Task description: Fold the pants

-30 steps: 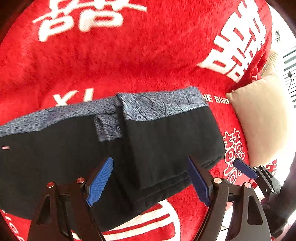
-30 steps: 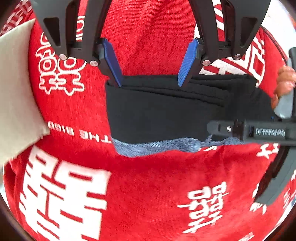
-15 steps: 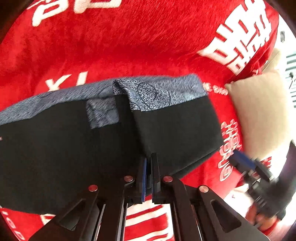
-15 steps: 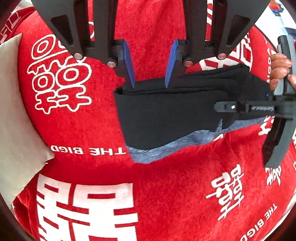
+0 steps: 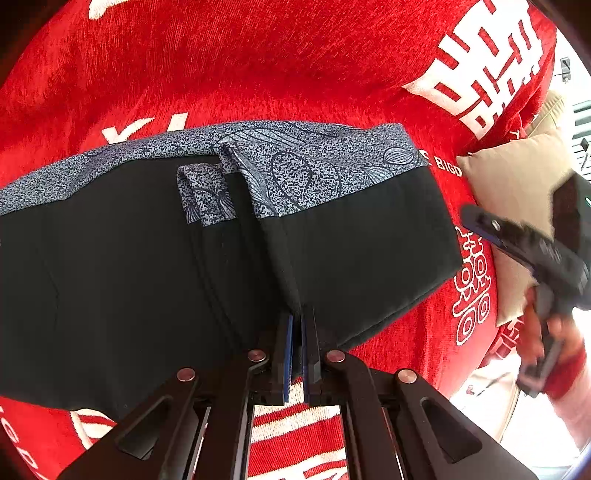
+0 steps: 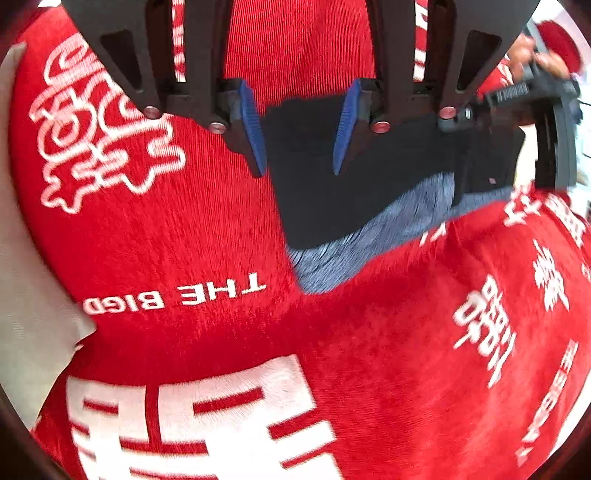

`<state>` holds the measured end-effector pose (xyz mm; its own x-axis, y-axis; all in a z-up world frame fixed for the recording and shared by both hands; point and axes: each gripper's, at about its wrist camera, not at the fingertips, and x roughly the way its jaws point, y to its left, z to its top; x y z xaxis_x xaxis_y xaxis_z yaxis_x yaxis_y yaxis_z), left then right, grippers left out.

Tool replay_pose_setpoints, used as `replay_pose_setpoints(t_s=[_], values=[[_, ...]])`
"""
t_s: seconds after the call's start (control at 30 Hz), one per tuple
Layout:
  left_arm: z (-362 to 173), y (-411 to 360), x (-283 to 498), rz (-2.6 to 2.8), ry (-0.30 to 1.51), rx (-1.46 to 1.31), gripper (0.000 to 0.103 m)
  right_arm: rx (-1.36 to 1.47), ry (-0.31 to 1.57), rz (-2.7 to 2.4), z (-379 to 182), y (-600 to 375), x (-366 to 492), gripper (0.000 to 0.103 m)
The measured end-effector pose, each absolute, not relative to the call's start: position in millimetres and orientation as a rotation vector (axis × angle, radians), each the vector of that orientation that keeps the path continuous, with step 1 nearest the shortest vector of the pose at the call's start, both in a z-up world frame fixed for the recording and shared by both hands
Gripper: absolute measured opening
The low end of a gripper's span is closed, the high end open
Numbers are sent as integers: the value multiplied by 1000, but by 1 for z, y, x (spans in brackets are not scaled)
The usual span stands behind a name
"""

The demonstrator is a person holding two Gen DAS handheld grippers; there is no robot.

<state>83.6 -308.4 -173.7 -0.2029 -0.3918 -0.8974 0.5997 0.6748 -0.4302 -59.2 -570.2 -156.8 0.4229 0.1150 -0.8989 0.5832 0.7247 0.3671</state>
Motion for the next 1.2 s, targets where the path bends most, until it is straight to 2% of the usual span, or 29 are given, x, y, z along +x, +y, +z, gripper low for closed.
replay_pose_setpoints(t_s=[0.23, 0.3, 0.47, 0.7, 0.93, 1.07, 1.2], values=[[-174, -308, 86, -909, 1536, 187, 5, 1178, 1131, -109, -226, -615, -54, 44], [-173, -310, 85, -912, 1534, 210, 5, 1232, 1115, -103, -229, -613, -59, 37], [-173, -309, 83, -929, 1523, 254, 5, 1161, 1137, -150, -215, -594, -72, 34], [-138, -306, 90, -838, 1435, 254, 5, 916, 1210, -201, -198, -568, -55, 39], [-119, -344, 97, -862, 1358, 230, 5, 904, 1206, -226, -194, -568, -55, 39], [-151, -368, 101, -772, 1389, 323, 6, 879, 1215, -224, -193, -567, -50, 39], [-182, -355, 99, -718, 1434, 310, 5, 843, 1226, -228, -188, -562, -41, 41]])
